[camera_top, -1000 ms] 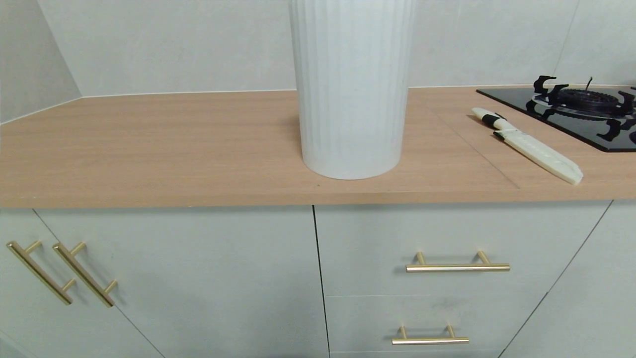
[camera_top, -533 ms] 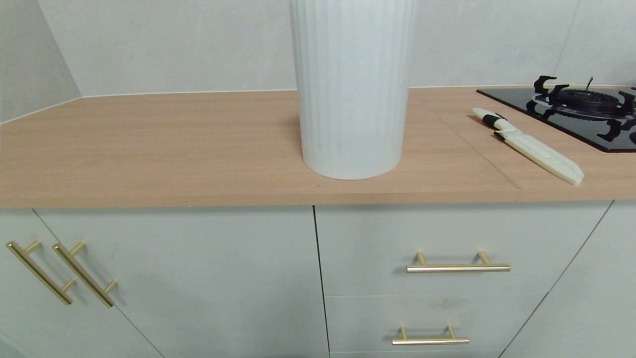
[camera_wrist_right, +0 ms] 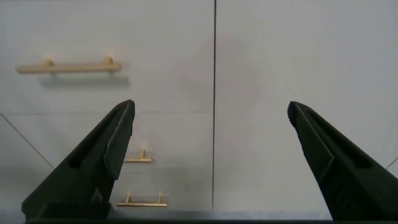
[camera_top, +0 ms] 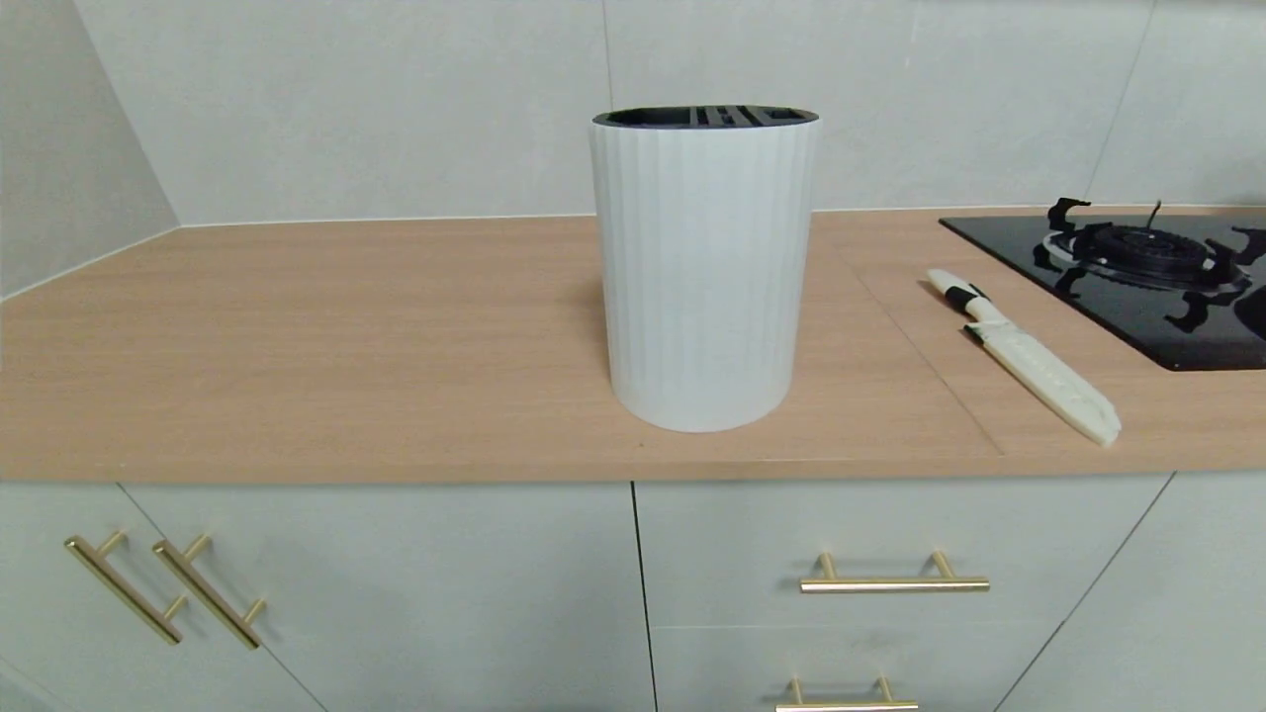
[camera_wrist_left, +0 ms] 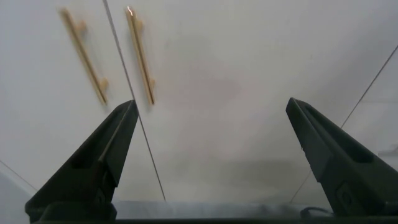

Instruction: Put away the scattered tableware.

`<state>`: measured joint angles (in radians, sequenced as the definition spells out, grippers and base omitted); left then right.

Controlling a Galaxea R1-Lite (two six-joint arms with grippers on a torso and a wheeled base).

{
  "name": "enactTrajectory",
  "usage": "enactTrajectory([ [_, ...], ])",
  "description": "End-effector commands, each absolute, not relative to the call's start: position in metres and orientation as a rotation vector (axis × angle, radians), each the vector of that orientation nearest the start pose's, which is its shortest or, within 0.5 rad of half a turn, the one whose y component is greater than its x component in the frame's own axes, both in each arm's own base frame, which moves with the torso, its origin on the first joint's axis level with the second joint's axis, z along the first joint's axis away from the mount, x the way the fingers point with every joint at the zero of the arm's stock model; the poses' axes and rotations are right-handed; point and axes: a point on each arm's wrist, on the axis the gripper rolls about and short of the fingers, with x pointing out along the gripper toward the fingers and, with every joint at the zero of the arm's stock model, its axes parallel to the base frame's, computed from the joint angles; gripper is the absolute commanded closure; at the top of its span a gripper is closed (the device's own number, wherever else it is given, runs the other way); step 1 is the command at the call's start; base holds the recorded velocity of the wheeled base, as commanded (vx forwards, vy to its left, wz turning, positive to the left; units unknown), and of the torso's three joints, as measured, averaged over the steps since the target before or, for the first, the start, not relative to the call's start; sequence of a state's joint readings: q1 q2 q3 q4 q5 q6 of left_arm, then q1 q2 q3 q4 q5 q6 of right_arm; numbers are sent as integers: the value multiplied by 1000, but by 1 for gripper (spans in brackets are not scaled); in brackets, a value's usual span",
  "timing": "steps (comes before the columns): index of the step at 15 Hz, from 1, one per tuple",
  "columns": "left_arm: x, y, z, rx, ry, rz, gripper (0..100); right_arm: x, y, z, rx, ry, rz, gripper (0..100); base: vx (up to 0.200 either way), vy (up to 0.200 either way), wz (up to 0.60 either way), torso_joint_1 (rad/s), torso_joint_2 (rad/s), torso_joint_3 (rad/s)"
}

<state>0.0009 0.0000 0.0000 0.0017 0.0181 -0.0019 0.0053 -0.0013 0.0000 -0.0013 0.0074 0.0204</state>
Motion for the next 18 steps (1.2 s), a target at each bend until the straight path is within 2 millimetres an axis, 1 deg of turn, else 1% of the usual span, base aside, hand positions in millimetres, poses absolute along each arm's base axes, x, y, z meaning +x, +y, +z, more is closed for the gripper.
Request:
enactTrajectory([
  [1, -23, 0, 75, -3, 2, 20, 0, -23, 0, 76, 20, -1, 14, 0, 0, 0, 0, 163, -486, -305],
  [11, -23, 0, 75, -3, 2, 20, 0, -23, 0, 76, 21, -1, 14, 0, 0, 0, 0, 187, -478, -289],
  [18, -23, 0, 75, -3, 2, 20, 0, -23, 0, 76, 21, -1, 12, 0, 0, 0, 0, 230, -521, -288],
])
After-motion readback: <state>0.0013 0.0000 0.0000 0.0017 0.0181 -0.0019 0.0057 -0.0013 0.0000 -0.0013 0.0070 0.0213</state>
